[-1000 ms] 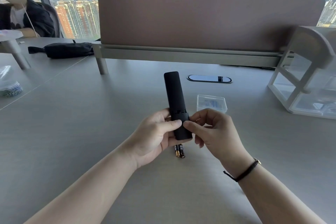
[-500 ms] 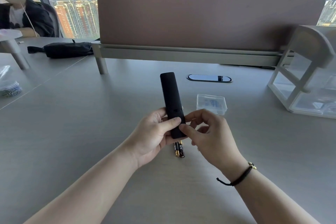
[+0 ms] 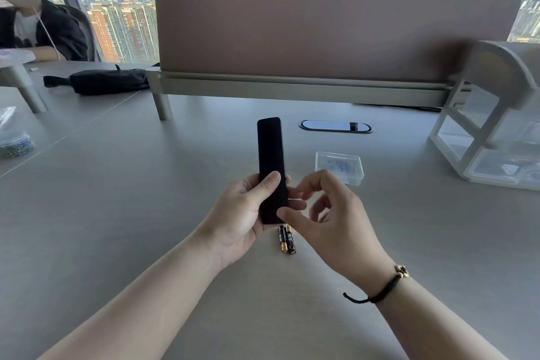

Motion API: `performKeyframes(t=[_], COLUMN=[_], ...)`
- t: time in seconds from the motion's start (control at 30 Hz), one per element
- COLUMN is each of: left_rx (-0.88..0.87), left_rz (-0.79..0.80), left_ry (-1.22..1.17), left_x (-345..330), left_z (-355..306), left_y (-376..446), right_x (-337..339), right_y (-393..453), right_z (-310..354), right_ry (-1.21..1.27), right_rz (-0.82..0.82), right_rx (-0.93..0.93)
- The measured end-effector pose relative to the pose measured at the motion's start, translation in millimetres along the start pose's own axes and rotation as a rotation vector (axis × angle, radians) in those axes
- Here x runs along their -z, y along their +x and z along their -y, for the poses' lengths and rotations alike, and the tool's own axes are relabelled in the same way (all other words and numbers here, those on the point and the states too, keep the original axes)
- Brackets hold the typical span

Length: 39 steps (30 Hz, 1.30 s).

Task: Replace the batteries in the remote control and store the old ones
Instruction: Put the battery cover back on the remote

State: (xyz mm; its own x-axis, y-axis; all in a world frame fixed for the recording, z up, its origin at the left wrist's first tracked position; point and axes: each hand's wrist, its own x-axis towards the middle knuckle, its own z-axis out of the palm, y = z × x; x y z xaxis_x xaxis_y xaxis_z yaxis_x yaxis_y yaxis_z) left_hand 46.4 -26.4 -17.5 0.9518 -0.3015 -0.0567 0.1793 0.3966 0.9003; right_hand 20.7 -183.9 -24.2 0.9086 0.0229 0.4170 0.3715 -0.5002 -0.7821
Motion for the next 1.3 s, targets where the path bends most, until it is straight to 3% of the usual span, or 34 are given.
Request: performKeyframes(t=[0.23, 0.63, 1.3], left_rx=[-0.013, 0.025, 0.046], left_rz=[0.001, 0.101, 0.046], left_ry=[0.007, -0.050, -0.096], left_x=[0, 0, -9], left_z=[3, 0, 6], left_y=[1, 0, -4], right_x=[-4, 2, -3], right_y=[-3, 1, 0], right_z=[-3, -8, -7], right_ry=[-0.116, -0.155, -0.505], right_rz=[0.041, 0.010, -0.101], right_rx=[0.184, 0.177, 0.501])
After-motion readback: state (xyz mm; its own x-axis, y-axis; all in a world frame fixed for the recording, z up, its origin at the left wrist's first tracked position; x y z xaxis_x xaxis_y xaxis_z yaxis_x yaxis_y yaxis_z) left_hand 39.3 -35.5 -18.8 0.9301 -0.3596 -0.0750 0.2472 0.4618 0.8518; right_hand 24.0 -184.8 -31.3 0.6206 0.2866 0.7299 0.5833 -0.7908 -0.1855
